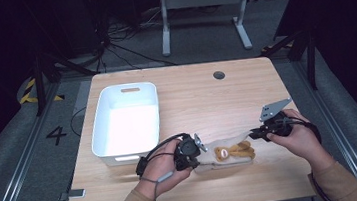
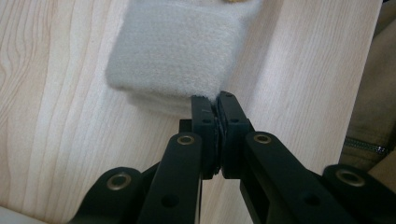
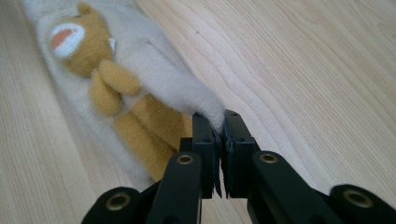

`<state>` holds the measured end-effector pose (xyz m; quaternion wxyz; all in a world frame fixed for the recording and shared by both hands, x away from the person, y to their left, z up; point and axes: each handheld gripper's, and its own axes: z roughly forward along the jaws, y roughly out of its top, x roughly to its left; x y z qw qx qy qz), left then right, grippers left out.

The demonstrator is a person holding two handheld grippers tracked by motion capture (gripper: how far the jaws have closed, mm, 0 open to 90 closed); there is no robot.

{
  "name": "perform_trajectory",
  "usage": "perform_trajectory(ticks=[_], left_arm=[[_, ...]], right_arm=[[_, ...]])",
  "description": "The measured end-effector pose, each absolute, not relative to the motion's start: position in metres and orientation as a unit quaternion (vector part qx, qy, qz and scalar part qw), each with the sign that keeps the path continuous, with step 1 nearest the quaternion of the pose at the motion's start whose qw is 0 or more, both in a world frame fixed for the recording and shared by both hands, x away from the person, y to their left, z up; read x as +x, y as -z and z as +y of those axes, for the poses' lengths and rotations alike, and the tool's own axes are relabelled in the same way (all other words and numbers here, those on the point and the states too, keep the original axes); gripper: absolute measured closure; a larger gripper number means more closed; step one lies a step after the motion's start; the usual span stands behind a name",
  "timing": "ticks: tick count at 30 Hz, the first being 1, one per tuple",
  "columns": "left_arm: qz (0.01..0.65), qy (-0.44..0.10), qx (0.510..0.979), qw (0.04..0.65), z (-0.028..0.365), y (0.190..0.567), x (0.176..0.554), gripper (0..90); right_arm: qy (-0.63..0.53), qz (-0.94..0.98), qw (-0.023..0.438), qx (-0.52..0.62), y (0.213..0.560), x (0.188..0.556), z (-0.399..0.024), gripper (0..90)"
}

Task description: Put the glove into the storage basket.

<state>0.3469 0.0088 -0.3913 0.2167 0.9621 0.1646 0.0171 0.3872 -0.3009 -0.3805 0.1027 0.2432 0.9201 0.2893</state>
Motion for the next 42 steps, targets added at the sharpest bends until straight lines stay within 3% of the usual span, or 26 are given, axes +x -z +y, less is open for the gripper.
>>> perform_trajectory(ticks=[13, 18, 21, 31, 37, 42], left_arm=[[0.165, 0.017, 0.971, 0.173, 0.002, 0.412, 0.351, 87.7], [0.165, 0.026, 0.973, 0.161, 0.000, 0.418, 0.353, 86.9], [0.166, 0.032, 0.972, 0.162, 0.000, 0.417, 0.354, 84.8], [0.184, 0.015, 0.964, 0.189, 0.018, 0.394, 0.355, 80.8], [0.167, 0.003, 0.959, 0.228, 0.007, 0.394, 0.353, 81.0], [0.170, 0.010, 0.959, 0.226, -0.001, 0.404, 0.358, 81.6]], right_arm=[[-0.265, 0.929, 0.073, 0.249, 0.399, 0.394, -0.299, 84.4], [-0.258, 0.931, 0.084, 0.244, 0.406, 0.397, -0.299, 77.6], [-0.248, 0.929, 0.114, 0.249, 0.406, 0.399, -0.304, 74.8], [-0.293, 0.916, 0.123, 0.244, 0.389, 0.388, -0.300, 87.0], [-0.267, 0.937, 0.082, 0.210, 0.404, 0.387, -0.284, 86.7], [-0.268, 0.934, 0.103, 0.212, 0.416, 0.393, -0.278, 84.6]])
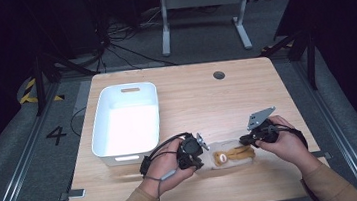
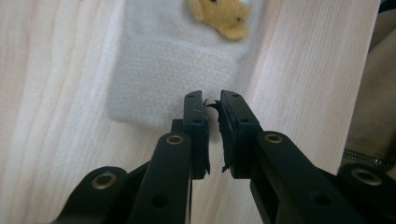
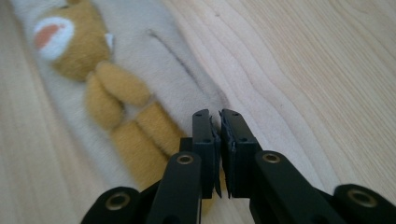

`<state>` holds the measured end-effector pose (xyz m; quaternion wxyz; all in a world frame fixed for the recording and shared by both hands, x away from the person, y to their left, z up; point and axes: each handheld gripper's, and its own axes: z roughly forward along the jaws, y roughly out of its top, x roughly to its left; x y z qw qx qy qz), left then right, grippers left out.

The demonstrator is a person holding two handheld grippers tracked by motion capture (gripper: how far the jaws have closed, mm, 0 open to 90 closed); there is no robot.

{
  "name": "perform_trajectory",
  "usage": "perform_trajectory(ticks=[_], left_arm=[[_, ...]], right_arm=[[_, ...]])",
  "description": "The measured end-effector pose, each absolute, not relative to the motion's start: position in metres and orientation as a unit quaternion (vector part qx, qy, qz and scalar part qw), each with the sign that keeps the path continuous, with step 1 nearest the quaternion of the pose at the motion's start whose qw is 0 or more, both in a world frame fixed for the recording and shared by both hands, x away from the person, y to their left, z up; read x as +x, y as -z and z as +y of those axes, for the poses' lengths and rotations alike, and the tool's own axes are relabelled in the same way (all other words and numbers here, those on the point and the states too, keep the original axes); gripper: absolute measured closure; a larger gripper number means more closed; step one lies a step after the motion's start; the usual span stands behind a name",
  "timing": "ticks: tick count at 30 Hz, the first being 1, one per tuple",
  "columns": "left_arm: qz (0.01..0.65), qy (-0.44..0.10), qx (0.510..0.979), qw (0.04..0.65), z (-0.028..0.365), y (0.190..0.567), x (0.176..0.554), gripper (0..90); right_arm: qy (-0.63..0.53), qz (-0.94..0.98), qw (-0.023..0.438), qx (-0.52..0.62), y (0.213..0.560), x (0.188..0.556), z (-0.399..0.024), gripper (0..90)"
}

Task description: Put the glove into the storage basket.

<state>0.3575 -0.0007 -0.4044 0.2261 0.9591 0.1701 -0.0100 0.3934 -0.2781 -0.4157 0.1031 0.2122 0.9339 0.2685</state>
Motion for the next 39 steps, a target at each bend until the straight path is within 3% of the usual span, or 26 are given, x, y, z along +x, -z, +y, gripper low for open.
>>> perform_trajectory(ticks=[12, 33, 39], left_arm=[[0.174, 0.017, 0.959, 0.222, -0.003, 0.410, 0.362, 79.4], [0.178, -0.005, 0.949, 0.261, -0.011, 0.389, 0.376, 49.0], [0.181, 0.002, 0.949, 0.258, -0.017, 0.389, 0.376, 45.8]], right_arm=[[-0.257, 0.936, 0.088, 0.222, 0.429, 0.397, -0.279, 82.8], [-0.294, 0.907, 0.120, 0.277, 0.403, 0.374, -0.322, 73.5], [-0.300, 0.902, 0.116, 0.289, 0.402, 0.369, -0.330, 73.5]])
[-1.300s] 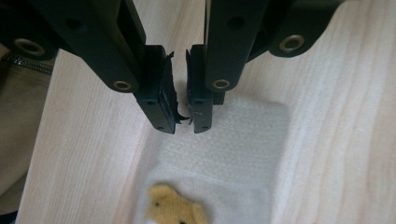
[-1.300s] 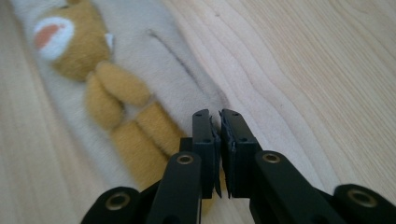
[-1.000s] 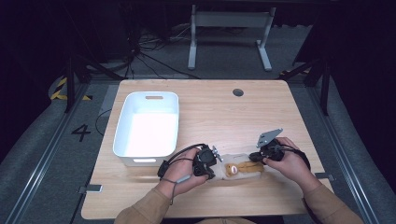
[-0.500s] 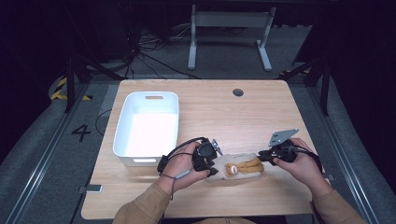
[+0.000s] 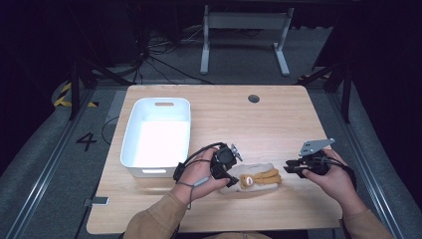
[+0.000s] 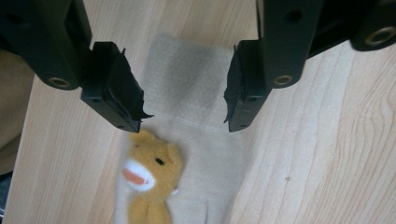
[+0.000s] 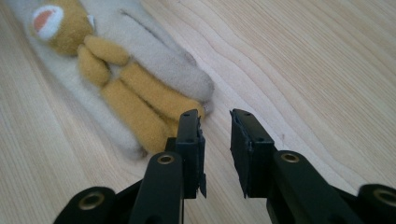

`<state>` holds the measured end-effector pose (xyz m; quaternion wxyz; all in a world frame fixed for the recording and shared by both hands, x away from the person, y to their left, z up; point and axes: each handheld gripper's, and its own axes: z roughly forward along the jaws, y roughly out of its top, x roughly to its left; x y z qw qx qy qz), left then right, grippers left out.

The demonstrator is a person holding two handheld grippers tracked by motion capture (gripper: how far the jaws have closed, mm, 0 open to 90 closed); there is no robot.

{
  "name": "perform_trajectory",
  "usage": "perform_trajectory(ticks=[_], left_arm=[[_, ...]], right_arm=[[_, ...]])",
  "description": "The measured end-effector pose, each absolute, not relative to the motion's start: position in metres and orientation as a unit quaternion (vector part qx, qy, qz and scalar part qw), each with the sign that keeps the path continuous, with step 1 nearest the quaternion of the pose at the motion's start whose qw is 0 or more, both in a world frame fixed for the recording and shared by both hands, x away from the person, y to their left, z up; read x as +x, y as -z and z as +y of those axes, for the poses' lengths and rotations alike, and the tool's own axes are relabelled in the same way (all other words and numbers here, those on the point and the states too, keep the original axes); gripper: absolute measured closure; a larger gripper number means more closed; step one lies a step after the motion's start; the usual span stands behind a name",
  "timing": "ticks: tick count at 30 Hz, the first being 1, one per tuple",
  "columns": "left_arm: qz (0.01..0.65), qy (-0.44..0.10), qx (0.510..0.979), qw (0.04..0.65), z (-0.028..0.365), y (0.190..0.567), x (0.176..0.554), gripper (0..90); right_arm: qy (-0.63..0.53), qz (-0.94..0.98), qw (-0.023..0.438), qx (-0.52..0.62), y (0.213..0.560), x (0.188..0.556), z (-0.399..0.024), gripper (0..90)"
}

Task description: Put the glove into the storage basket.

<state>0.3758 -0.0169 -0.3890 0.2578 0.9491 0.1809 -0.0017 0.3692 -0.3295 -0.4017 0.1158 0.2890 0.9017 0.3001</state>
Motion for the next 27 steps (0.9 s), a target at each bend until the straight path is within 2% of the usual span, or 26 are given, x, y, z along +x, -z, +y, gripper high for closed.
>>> perform_trajectory(ticks=[7, 10, 16, 19, 27], left_arm=[[0.184, -0.013, 0.947, 0.263, -0.024, 0.392, 0.381, 32.9], [0.179, 0.000, 0.945, 0.274, -0.027, 0.396, 0.384, 31.3], [0.170, 0.003, 0.951, 0.257, -0.036, 0.407, 0.384, 24.8], [0.179, 0.003, 0.951, 0.251, -0.038, 0.413, 0.387, 24.3], [0.159, 0.006, 0.957, 0.243, -0.042, 0.417, 0.385, 21.4]], right_arm=[[-0.314, 0.894, 0.110, 0.299, 0.401, 0.365, -0.336, 68.9], [-0.314, 0.893, 0.114, 0.303, 0.401, 0.365, -0.339, 67.0], [-0.320, 0.889, 0.110, 0.307, 0.402, 0.364, -0.341, 63.7], [-0.334, 0.883, 0.102, 0.313, 0.403, 0.364, -0.340, 56.8], [-0.340, 0.881, 0.095, 0.315, 0.405, 0.365, -0.341, 55.1]])
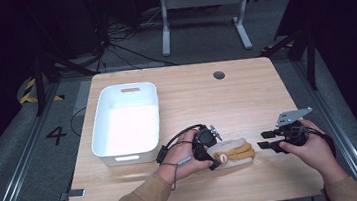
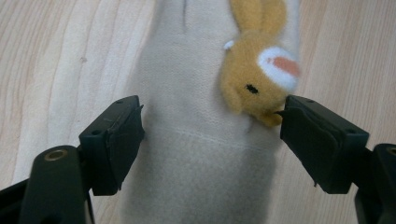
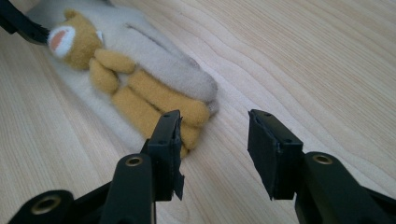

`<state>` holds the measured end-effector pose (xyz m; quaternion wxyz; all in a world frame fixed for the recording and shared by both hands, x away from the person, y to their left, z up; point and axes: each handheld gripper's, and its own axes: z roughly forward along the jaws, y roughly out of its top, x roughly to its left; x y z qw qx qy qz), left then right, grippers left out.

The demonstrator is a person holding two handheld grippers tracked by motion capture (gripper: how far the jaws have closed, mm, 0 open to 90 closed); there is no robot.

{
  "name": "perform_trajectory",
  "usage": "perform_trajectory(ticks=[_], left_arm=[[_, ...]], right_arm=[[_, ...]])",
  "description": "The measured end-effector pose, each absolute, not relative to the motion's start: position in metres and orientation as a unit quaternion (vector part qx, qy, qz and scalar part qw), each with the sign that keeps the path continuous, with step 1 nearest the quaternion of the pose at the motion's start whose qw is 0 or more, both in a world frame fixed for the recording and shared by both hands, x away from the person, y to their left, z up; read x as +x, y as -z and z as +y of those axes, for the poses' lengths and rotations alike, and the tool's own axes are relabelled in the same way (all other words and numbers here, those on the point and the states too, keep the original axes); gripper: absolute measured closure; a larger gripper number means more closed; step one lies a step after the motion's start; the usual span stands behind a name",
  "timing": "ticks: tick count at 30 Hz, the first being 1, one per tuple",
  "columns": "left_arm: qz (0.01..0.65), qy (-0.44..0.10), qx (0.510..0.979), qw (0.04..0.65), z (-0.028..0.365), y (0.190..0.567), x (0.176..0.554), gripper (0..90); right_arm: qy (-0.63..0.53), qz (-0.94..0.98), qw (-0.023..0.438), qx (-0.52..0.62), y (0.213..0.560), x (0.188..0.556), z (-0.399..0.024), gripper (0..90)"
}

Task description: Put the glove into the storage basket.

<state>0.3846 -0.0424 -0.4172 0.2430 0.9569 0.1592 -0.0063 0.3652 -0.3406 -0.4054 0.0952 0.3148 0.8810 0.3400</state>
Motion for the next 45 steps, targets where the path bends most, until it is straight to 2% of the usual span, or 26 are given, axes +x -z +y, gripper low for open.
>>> perform_trajectory(ticks=[7, 34, 43, 45], left_arm=[[0.151, -0.004, 0.960, 0.235, -0.048, 0.424, 0.383, 16.1], [0.125, -0.025, 0.974, 0.187, -0.062, 0.445, 0.381, 12.9], [0.127, -0.022, 0.975, 0.184, -0.063, 0.443, 0.383, 17.1], [0.125, -0.021, 0.975, 0.185, -0.062, 0.441, 0.383, 21.1]], right_arm=[[-0.340, 0.881, 0.093, 0.315, 0.406, 0.365, -0.338, 54.2], [-0.343, 0.878, 0.089, 0.320, 0.409, 0.367, -0.339, 51.2], [-0.344, 0.879, 0.088, 0.319, 0.410, 0.366, -0.338, 51.0], [-0.345, 0.878, 0.089, 0.319, 0.410, 0.366, -0.338, 50.9]])
